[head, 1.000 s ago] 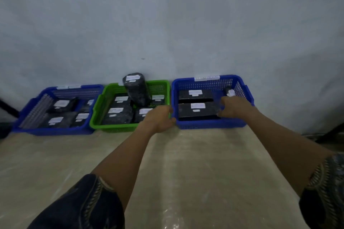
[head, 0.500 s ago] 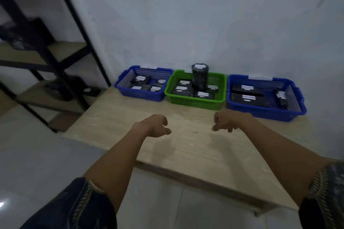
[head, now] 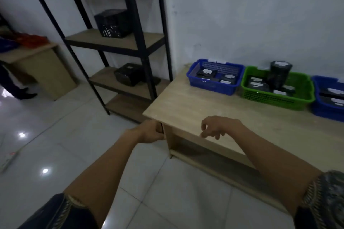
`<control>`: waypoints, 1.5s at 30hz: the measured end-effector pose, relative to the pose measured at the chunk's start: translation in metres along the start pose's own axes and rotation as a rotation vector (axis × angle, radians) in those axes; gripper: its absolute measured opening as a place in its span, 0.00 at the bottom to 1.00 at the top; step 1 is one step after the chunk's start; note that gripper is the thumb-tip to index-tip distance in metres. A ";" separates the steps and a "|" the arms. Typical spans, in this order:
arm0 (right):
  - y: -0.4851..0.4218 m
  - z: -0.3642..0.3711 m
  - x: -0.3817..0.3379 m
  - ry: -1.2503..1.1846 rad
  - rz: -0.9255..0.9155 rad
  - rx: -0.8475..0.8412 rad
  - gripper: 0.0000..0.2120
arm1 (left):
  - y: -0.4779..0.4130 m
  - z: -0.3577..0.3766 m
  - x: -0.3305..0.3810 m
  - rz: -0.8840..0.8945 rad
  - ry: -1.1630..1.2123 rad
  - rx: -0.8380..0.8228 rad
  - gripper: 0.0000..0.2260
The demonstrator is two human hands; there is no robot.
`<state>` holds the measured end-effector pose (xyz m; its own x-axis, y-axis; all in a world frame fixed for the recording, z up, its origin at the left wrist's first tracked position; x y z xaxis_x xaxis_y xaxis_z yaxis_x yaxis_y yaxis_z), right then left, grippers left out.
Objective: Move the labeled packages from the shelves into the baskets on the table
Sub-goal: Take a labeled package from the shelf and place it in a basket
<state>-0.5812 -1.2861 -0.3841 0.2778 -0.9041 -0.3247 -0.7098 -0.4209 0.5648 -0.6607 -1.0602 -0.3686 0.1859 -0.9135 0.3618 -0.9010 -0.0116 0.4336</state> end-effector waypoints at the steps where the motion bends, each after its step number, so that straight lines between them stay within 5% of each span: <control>1: -0.009 0.003 -0.019 0.005 -0.014 -0.024 0.18 | 0.001 -0.005 -0.016 -0.015 -0.020 -0.007 0.13; 7: -0.082 -0.004 -0.111 0.040 -0.085 -0.069 0.19 | -0.036 -0.039 -0.112 -0.079 0.060 0.036 0.23; 24: -0.359 -0.061 -0.289 0.139 -0.144 -0.084 0.16 | -0.229 -0.150 -0.343 -0.094 0.124 -0.021 0.20; 34: -0.512 -0.074 -0.347 0.023 0.003 -0.062 0.10 | -0.368 -0.221 -0.433 0.100 0.175 -0.110 0.11; 45: -0.687 -0.091 -0.337 0.075 0.096 -0.085 0.20 | -0.541 -0.213 -0.487 0.170 0.145 -0.222 0.14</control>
<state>-0.1284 -0.6988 -0.5929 0.2613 -0.9420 -0.2107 -0.6789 -0.3345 0.6536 -0.1802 -0.5221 -0.6034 0.1082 -0.8268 0.5519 -0.8196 0.2400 0.5203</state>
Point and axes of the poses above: each hand's wrist, its own y-axis away from the middle knuckle, its own z-axis out of the palm, x = y × z, the point moved 3 cm from there along -y, towards the middle knuckle
